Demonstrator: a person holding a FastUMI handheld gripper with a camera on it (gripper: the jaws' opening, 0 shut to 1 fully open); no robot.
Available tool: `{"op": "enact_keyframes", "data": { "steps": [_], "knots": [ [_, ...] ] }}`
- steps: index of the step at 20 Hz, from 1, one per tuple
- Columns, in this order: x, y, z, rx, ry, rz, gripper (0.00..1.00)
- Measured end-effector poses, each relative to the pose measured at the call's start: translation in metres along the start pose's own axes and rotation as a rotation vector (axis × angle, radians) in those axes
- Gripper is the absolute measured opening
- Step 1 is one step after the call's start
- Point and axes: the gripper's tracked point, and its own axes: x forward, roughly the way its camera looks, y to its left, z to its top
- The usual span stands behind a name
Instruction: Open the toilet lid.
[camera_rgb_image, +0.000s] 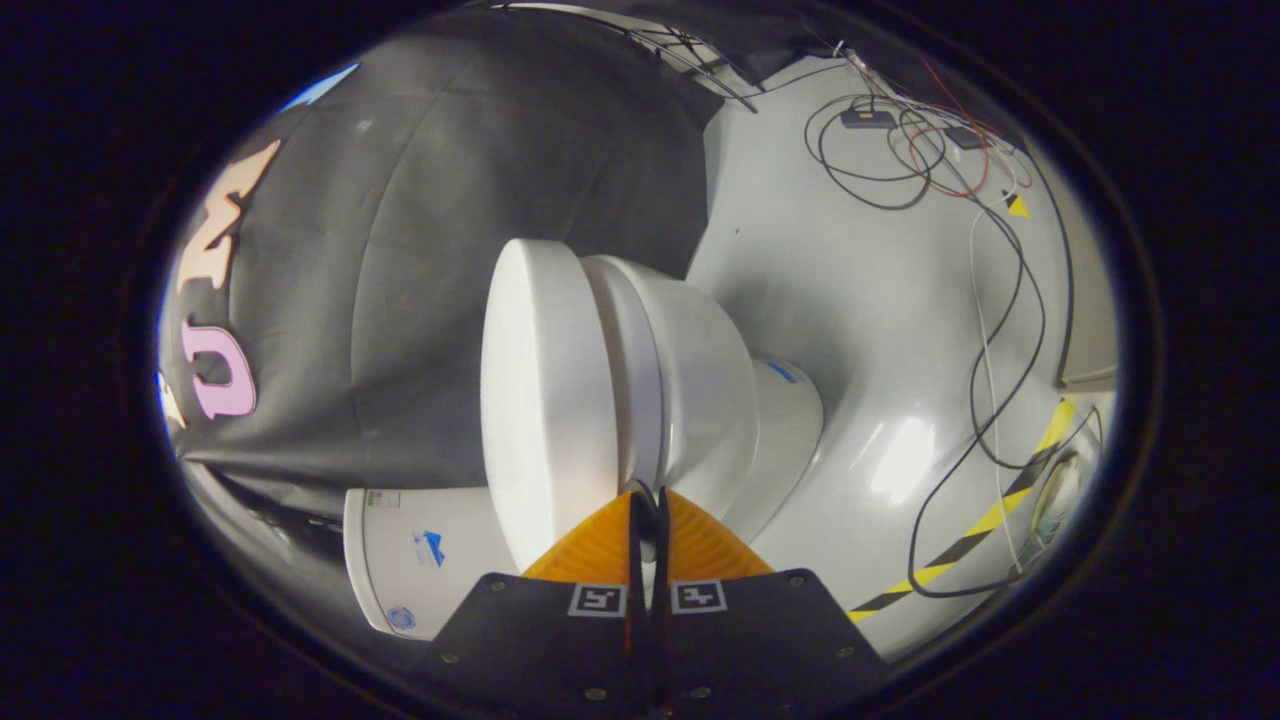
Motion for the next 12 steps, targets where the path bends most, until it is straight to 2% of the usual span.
{"op": "enact_keyframes", "data": {
  "steps": [3,7,10,12],
  "knots": [
    [-0.003,0.002,0.0,-0.086,-0.016,-0.017,0.01],
    [-0.003,0.004,-0.001,-0.058,-0.014,-0.034,0.01],
    [-0.007,0.008,-0.001,-0.125,-0.02,-0.071,0.02],
    [-0.011,0.017,-0.002,-0.163,-0.027,-0.057,0.02]
  ]
}}
